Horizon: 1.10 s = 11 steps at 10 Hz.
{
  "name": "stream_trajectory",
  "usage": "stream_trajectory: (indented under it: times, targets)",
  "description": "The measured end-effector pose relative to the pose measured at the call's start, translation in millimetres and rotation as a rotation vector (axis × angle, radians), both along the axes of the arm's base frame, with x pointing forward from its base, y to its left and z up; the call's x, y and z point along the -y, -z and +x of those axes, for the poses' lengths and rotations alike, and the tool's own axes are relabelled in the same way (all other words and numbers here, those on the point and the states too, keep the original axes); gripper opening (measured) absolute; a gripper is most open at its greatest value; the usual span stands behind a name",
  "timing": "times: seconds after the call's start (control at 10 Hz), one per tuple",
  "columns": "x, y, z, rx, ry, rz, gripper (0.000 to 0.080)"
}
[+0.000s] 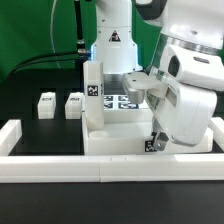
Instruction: Assemble desk
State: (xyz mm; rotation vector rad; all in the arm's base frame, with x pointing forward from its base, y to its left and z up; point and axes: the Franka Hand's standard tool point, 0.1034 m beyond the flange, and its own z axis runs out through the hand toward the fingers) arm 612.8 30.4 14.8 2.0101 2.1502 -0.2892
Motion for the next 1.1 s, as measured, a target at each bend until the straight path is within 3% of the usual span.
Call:
stream_trajectory:
  times: [0.4, 0.6, 0.9, 1.1]
  targets:
    - [2.0, 0.8, 1.8, -0.002, 0.008, -0.002, 0.006]
    - [2.5, 1.3, 3.5, 0.025, 0.167, -0.012, 0.006]
    - [-1.4, 0.0, 31.3, 0.032, 0.189, -0.029, 0.006]
    - [-4.9, -3.8, 31.7, -0.013, 0.194, -0.048, 0.006]
